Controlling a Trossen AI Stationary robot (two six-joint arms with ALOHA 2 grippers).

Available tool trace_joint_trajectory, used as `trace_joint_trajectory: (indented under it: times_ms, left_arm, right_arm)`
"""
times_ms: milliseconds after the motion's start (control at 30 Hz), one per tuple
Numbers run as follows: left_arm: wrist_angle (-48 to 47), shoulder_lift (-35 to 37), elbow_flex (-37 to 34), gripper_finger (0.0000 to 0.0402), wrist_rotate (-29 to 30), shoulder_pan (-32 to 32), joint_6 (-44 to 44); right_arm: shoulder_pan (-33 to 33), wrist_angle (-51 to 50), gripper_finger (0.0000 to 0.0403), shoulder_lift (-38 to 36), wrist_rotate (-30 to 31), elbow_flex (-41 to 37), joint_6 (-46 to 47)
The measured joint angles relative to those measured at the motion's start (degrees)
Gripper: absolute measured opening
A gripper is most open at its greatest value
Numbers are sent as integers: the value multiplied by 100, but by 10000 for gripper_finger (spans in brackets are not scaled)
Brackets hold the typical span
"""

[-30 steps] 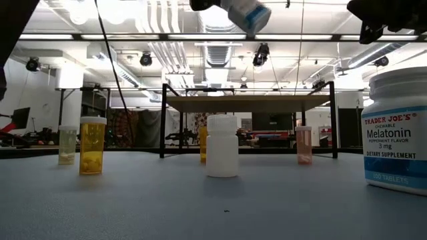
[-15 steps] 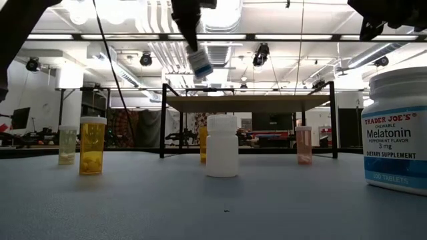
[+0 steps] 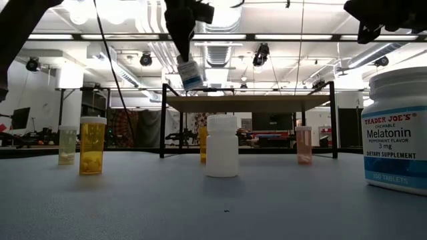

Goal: Pick and place medicine bottles onto shelf by color
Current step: Put the left white pill bottle on the shelf

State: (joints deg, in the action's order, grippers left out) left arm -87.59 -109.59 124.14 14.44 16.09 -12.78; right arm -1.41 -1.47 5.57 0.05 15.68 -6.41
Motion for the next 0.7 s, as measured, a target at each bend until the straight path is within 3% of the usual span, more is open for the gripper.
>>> trace_joint_trajectory:
  times_ms: [700]
  left_arm:
    - [188, -21, -263, 170, 240, 207, -155]
  right_arm:
    - [0, -2, 13, 26, -2, 0, 42]
